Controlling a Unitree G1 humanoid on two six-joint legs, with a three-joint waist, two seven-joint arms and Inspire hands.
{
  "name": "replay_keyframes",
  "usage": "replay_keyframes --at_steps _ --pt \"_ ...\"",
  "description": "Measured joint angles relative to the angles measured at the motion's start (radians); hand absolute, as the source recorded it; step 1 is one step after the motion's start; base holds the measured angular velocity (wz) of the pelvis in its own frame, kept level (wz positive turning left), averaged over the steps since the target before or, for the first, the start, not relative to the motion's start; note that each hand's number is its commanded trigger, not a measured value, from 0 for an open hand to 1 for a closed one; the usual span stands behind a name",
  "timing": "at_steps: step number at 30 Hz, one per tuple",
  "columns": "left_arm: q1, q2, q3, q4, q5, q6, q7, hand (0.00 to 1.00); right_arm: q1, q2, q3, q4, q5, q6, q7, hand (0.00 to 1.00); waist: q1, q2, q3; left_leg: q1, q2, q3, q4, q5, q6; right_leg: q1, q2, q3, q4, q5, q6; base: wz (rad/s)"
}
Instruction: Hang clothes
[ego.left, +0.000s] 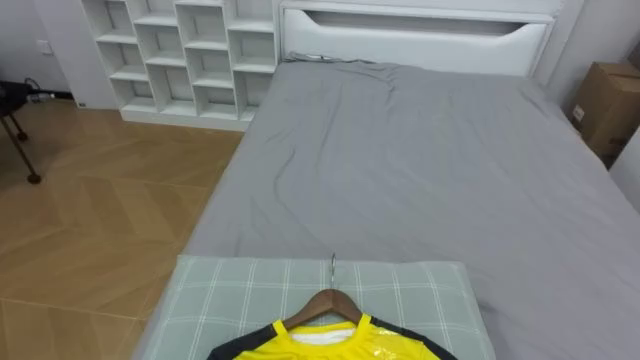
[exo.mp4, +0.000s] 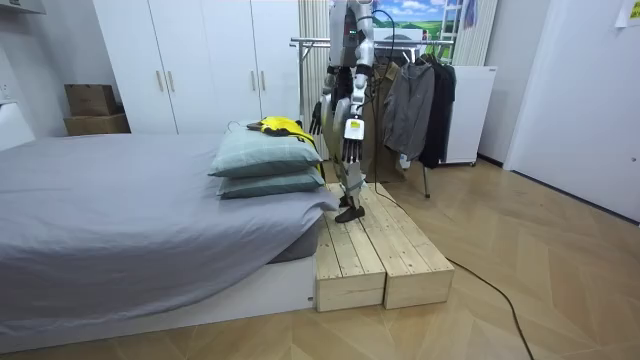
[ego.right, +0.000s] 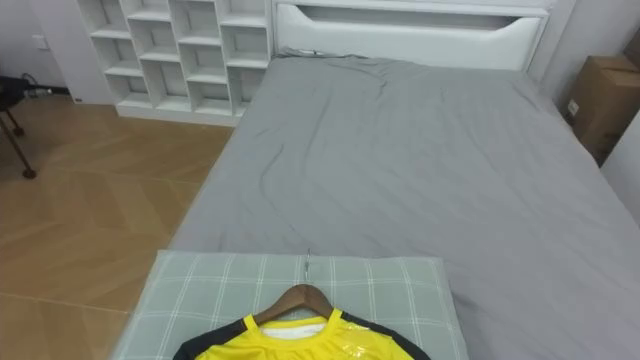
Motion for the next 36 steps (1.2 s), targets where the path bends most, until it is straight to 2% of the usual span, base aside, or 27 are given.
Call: replay_keyframes --at_steps 8,20,22,27,30,36 --pt "0.014 -0.003 0.000 -0.001 0.021 0.035 0.000 0.00 -0.001 0.000 0.001 0.000 0.000 0.006 -0.009 0.00 0.001 0.001 -0.0008 0.001 0.000 0.001 0.003 0.000 0.000 0.003 0.000 0.001 0.000 0.000 0.000 0.00" --pt "0.011 -0.004 0.000 -0.011 0.019 0.034 0.020 0.00 0.001 0.000 0.004 0.001 0.010 0.005 -0.001 0.00 -0.001 0.004 -0.0006 -0.001 0.000 0.001 0.001 0.000 0.000 0.007 0.000 0.001 0.000 0.000 0.000 0.00" --pt "0.011 -0.008 0.019 -0.027 0.016 0.032 0.035 0.00 0.001 0.000 0.003 0.001 0.011 0.003 -0.001 0.00 -0.002 0.004 -0.0007 -0.002 0.000 0.001 0.001 0.000 0.000 0.006 0.000 0.001 0.000 0.000 0.000 0.00" --pt "-0.029 -0.009 0.090 -0.035 -0.019 0.017 0.104 0.00 -0.002 -0.001 0.001 0.020 0.023 -0.001 -0.001 0.00 0.000 0.007 -0.0021 0.000 0.001 0.000 0.001 0.000 0.000 0.010 0.002 0.001 0.000 0.000 0.000 0.00" --pt "-0.037 -0.009 0.112 -0.043 -0.048 -0.011 0.156 0.00 -0.004 -0.001 -0.001 0.034 0.023 -0.004 0.006 0.00 0.000 0.010 -0.0040 0.003 0.001 0.000 0.002 0.000 0.000 0.004 0.006 0.003 -0.001 0.000 0.000 0.00" --pt "-0.040 -0.007 0.157 -0.061 -0.063 -0.057 0.244 0.00 -0.003 -0.007 -0.031 0.036 -0.002 -0.017 0.019 0.00 0.000 0.016 -0.0029 0.009 0.001 0.000 0.001 0.000 0.000 0.004 0.006 0.006 -0.001 0.000 0.000 0.00"
